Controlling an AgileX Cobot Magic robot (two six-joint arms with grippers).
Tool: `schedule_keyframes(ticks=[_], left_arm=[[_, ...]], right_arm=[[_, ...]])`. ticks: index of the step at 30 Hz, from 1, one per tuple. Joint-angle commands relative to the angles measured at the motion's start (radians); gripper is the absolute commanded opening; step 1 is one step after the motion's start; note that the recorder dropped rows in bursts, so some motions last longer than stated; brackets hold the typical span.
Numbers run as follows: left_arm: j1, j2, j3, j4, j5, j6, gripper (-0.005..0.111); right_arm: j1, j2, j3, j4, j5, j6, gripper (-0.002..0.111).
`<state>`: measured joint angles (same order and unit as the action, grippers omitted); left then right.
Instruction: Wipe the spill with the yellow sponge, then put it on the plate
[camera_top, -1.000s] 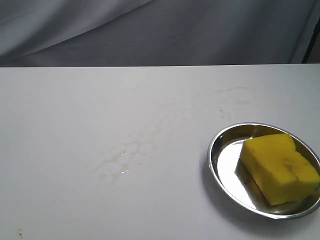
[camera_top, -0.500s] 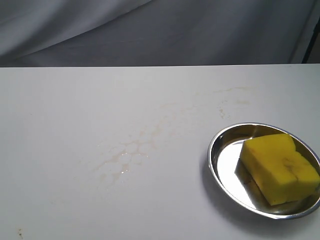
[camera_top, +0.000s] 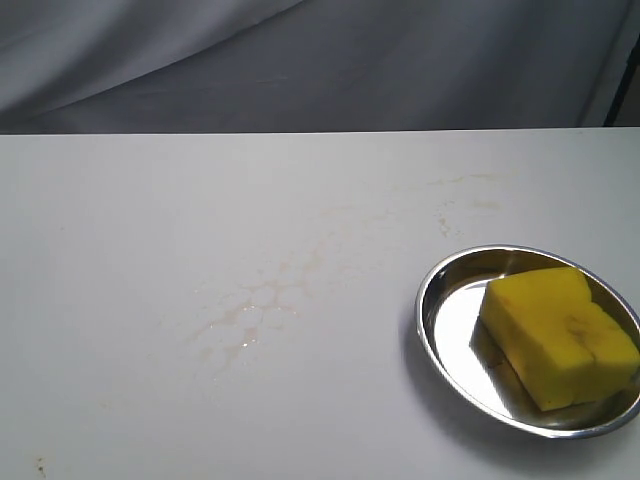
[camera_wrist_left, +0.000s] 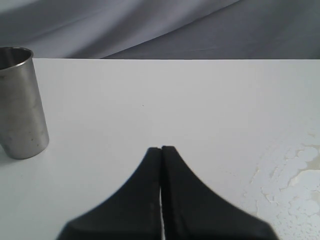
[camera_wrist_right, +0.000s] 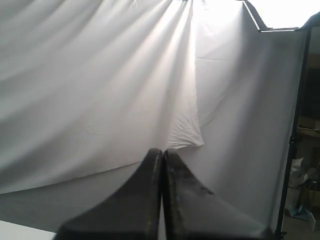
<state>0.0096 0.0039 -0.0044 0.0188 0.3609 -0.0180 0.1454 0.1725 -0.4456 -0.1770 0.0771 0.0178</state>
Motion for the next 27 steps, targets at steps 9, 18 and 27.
schedule_keyframes(ticks=[9, 18, 27], left_arm=[[-0.001, -0.004, 0.004, 0.003, -0.013, -0.002, 0.0], [-0.001, -0.004, 0.004, 0.003, -0.013, -0.002, 0.0], [-0.001, -0.004, 0.004, 0.003, -0.013, -0.002, 0.0]], right_arm=[[-0.118, -0.015, 0.008, 0.033, 0.138, -0.084, 0.0], [-0.2, -0.015, 0.09, 0.038, 0.153, -0.084, 0.0], [-0.23, -0.017, 0.326, 0.165, -0.121, -0.062, 0.0]])
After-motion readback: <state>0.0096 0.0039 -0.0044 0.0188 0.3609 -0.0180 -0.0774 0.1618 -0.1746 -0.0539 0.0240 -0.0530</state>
